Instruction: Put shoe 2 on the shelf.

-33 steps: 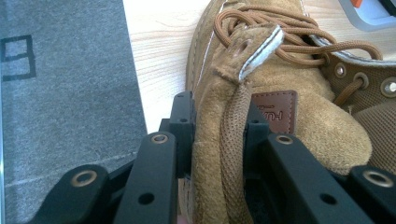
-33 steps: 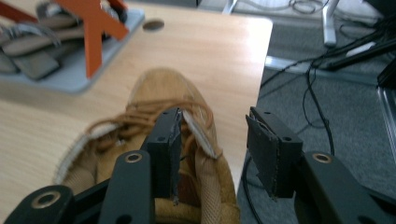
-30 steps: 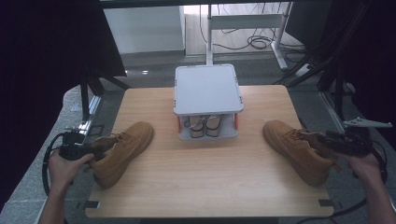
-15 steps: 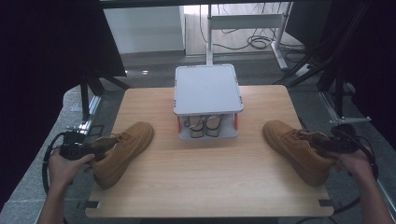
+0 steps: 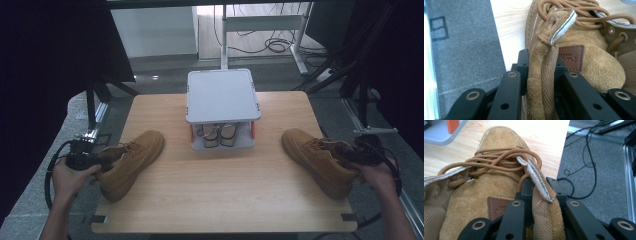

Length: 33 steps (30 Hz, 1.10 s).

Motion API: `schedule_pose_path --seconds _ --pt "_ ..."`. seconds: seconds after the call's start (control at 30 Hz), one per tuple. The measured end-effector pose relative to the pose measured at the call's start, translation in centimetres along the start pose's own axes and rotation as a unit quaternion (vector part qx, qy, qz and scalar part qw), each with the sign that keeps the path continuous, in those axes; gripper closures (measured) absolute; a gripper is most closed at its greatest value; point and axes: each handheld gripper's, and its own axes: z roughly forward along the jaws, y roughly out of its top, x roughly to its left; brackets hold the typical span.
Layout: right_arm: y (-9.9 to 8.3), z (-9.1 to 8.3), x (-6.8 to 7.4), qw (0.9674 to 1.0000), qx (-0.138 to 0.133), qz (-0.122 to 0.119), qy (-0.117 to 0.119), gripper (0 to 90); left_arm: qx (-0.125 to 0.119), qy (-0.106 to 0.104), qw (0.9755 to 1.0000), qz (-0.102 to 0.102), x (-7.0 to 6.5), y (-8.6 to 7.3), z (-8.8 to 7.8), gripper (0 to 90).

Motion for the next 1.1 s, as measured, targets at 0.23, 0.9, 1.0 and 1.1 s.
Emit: schedule_pose_path --seconds 0.23,0.9,1.0,1.1 --pt "-0.2 -0.4 0.8 0.9997 -0.022 -0.009 -0.010 79.4 -0.043 0.024 0.9983 0.031 -2.0 -0.3 -0.9 77.2" --pt "-0.1 -3.9 2.5 0.9926 -0.099 -0.044 -0.054 80.6 -0.145 0.026 0.9876 0.055 -4.9 -0.1 -4.8 77.3" --pt "-0.1 -4.3 2.4 0.9921 -0.112 -0.033 -0.046 80.6 -0.161 0.012 0.9857 0.049 -4.8 0.0 -5.6 77.3" --pt "0.2 -4.9 2.5 0.9908 -0.129 -0.018 -0.036 80.6 -0.181 0.000 0.9827 0.042 -4.8 0.2 -6.4 77.3"
